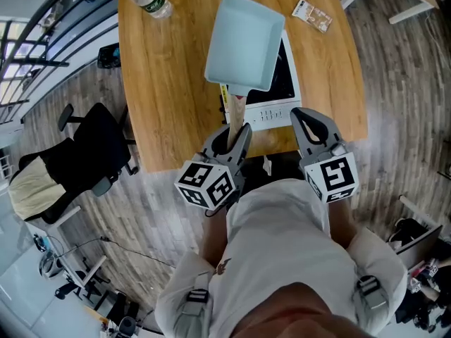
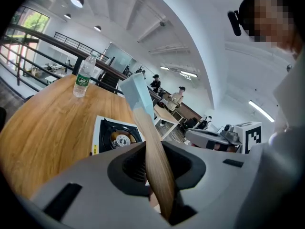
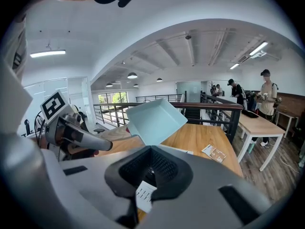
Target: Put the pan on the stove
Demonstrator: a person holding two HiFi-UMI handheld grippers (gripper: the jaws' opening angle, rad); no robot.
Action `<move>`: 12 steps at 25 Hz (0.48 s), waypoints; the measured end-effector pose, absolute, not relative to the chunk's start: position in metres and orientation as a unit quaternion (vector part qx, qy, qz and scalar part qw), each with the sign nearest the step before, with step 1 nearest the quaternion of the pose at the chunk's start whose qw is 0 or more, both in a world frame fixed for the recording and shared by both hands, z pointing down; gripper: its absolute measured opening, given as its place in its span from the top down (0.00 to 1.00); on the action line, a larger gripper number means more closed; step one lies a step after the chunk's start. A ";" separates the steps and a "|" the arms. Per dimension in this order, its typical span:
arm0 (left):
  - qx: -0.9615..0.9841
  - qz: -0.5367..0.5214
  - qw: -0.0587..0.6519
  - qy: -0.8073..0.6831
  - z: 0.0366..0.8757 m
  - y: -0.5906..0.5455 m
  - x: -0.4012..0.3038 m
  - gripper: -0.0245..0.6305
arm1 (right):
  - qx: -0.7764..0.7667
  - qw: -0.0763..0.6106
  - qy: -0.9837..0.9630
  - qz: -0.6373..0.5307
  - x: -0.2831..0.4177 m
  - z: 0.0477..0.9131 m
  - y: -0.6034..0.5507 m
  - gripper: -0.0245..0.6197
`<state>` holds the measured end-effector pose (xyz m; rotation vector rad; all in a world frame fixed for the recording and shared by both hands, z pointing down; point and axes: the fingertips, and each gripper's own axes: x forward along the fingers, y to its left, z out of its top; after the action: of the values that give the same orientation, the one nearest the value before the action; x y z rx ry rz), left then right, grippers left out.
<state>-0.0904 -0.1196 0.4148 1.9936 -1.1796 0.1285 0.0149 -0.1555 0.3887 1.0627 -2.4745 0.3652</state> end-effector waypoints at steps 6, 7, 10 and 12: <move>0.781 0.059 0.413 -0.464 0.436 -0.118 -0.090 0.82 | 0.379 0.223 -0.886 0.144 0.018 0.409 -0.152 0.93; 0.780 0.060 0.416 -0.463 0.439 -0.117 -0.089 0.82 | 0.380 0.225 -0.885 0.147 0.019 0.412 -0.151 0.93; 0.778 0.060 0.425 -0.459 0.449 -0.116 -0.088 0.82 | 0.379 0.231 -0.883 0.153 0.019 0.419 -0.149 0.93; 0.776 0.062 0.431 -0.457 0.455 -0.116 -0.086 0.82 | 0.379 0.235 -0.881 0.158 0.020 0.425 -0.149 0.93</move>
<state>-0.0863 -0.1163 0.4551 1.9359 -1.1391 0.1535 0.0203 -0.1486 0.4250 1.0404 -2.4167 0.4344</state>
